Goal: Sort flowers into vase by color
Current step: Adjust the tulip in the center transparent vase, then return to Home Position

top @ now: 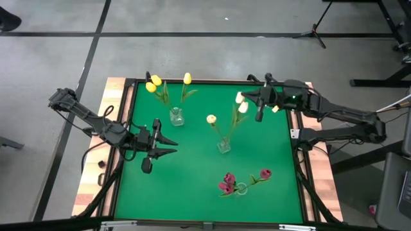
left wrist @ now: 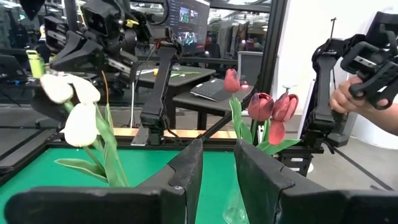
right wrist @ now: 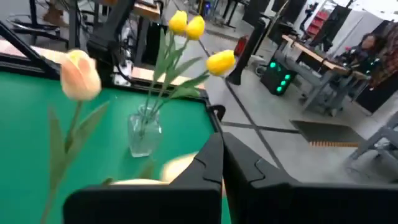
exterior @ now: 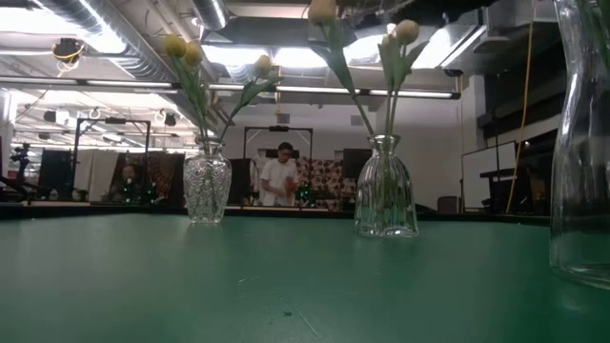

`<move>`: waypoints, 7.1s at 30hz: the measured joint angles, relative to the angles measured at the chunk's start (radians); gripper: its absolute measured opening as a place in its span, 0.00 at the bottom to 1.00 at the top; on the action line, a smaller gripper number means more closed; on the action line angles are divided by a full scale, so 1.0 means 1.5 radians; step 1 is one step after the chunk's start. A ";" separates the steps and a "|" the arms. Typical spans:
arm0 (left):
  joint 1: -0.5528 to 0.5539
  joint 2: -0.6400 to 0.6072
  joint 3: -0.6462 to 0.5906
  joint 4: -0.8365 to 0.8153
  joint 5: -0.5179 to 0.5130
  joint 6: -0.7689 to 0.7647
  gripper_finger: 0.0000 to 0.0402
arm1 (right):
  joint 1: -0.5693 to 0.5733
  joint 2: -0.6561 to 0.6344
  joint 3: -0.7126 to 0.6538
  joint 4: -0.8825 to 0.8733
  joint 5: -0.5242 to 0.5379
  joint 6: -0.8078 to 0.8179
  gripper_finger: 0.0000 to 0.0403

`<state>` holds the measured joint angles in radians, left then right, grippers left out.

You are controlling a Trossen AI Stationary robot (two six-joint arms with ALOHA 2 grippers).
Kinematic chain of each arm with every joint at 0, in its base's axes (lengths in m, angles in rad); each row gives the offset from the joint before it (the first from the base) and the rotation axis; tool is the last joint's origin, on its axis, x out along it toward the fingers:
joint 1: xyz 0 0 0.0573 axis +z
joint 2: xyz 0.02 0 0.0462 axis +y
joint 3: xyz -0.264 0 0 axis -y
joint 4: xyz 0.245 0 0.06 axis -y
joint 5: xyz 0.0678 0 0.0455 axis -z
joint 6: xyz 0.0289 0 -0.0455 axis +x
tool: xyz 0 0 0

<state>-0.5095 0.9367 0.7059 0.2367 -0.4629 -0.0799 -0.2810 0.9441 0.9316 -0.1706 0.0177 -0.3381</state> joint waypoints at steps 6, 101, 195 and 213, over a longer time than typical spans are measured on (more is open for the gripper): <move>0.000 0.000 0.000 0.000 0.000 0.002 0.23 | -0.007 0.025 -0.001 -0.007 0.057 -0.054 0.00; -0.075 -0.281 0.001 -0.111 -0.134 0.058 0.23 | 0.058 -0.292 0.170 -0.361 -0.084 0.240 0.03; -0.066 -0.622 -0.424 -0.016 0.277 -0.102 0.23 | 0.519 -0.627 -0.614 0.270 0.141 0.255 0.04; -0.067 -0.622 -0.466 -0.006 0.323 -0.094 0.23 | 0.519 -0.627 -0.616 0.235 0.157 0.242 0.04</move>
<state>-0.6094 0.0032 0.0063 0.2279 0.0212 -0.2206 0.4969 0.0032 0.0082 0.1819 0.2533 0.0253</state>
